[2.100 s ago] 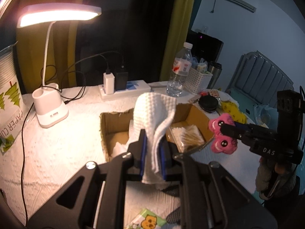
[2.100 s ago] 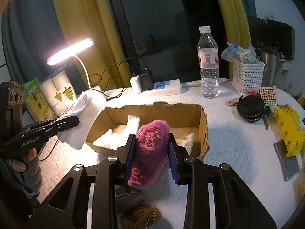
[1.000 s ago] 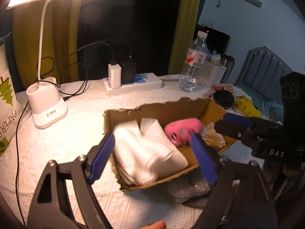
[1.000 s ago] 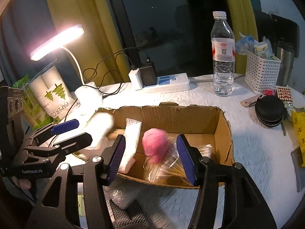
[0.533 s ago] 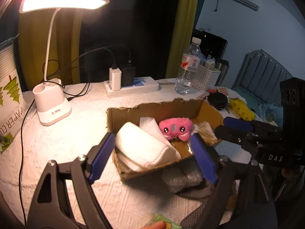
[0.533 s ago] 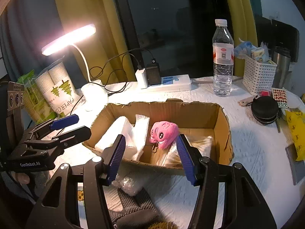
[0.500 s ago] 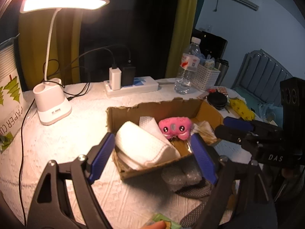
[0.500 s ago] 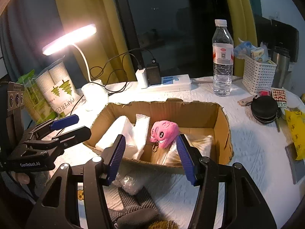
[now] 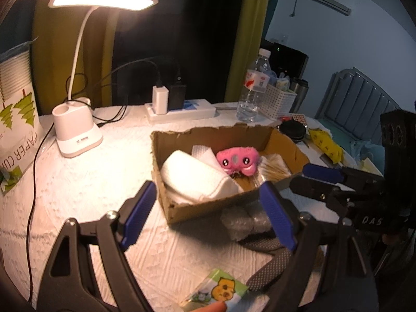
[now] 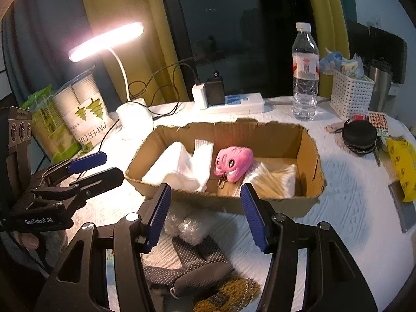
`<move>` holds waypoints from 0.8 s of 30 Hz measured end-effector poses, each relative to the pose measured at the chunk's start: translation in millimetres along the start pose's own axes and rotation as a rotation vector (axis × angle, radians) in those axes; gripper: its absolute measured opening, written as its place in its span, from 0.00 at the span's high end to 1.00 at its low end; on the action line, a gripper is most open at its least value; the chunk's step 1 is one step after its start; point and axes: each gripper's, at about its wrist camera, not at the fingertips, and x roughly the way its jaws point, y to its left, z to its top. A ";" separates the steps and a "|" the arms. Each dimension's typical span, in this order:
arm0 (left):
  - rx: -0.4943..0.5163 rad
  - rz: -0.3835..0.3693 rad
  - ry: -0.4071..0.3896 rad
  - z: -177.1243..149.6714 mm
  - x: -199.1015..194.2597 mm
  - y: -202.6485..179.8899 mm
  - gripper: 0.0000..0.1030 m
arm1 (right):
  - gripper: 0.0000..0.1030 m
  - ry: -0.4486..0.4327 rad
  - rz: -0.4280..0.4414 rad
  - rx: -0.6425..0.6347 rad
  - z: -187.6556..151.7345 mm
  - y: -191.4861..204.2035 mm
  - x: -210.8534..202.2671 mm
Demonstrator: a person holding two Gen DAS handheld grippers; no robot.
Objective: Organize soft objects
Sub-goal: 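Grasp the bubble-wrap bag with the right gripper and lift it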
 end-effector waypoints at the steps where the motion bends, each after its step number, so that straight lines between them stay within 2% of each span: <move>1: -0.001 0.001 0.001 -1.7 -0.7 1.0 0.19 | 0.43 0.004 0.000 0.001 -1.7 1.1 0.8; 24: -0.078 0.017 0.067 -38.4 4.5 38.4 0.19 | 0.43 0.175 -0.019 0.026 -33.4 15.9 59.7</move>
